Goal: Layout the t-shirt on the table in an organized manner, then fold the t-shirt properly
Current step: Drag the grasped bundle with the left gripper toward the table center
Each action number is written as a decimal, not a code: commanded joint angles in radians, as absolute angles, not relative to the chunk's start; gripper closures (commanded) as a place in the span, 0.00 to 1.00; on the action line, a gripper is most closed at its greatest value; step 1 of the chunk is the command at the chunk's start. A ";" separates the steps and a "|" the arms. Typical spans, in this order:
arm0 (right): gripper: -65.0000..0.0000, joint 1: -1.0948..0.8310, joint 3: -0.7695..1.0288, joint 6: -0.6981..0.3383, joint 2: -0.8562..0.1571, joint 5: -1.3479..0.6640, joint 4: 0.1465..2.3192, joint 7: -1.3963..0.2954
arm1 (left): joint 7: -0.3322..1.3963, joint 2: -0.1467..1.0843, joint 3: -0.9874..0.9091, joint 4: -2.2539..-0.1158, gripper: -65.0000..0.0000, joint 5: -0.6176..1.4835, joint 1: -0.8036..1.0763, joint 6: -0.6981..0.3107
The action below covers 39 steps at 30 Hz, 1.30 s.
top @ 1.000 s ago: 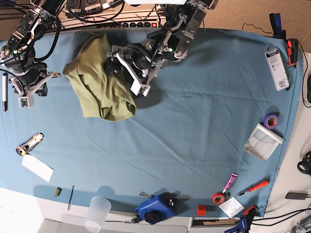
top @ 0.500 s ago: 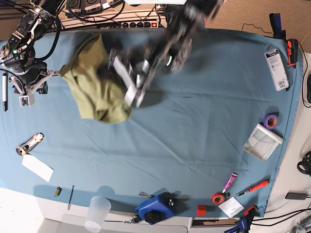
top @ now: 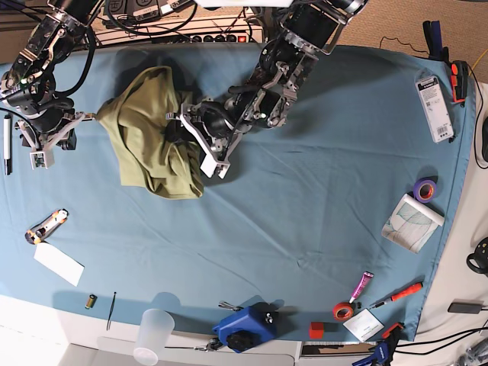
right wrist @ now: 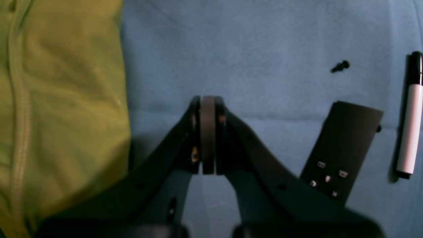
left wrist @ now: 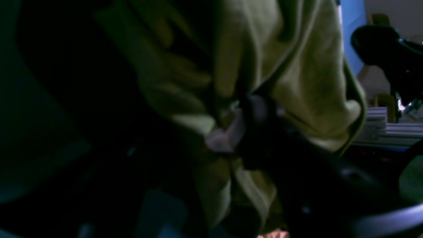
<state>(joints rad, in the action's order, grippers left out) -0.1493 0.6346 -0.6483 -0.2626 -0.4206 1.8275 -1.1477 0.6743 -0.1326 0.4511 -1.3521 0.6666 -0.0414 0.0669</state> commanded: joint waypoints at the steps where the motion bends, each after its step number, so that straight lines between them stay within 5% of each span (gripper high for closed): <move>1: 1.00 -0.139 0.640 -0.646 -0.280 -0.436 1.843 -1.124 | 0.717 -0.157 0.455 -1.351 0.71 0.651 -0.036 0.085; 5: 1.00 -0.139 0.640 -0.646 -0.280 -0.432 1.844 -1.125 | 0.718 -0.157 0.455 -1.361 1.00 0.647 -0.036 0.084; 12: 1.00 -0.139 0.640 -0.646 -0.280 -0.432 1.844 -1.124 | 0.772 -0.157 0.455 -1.485 1.00 0.595 -0.036 -0.006; 34: 1.00 -0.139 0.640 -0.646 -0.280 -0.419 1.844 -1.096 | 1.000 -0.085 0.331 -1.785 1.00 0.465 -0.072 -0.029; 39: 1.00 -0.138 0.640 -0.646 -0.280 -0.442 1.844 -1.083 | 1.034 -0.028 0.224 -1.802 1.00 0.639 -0.072 -0.184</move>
<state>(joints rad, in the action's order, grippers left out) -0.1493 0.6346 -0.6483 -0.2630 -0.4213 1.8275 -1.1061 1.0515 -0.0219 0.2249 -1.7824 0.6228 -0.0540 -0.1806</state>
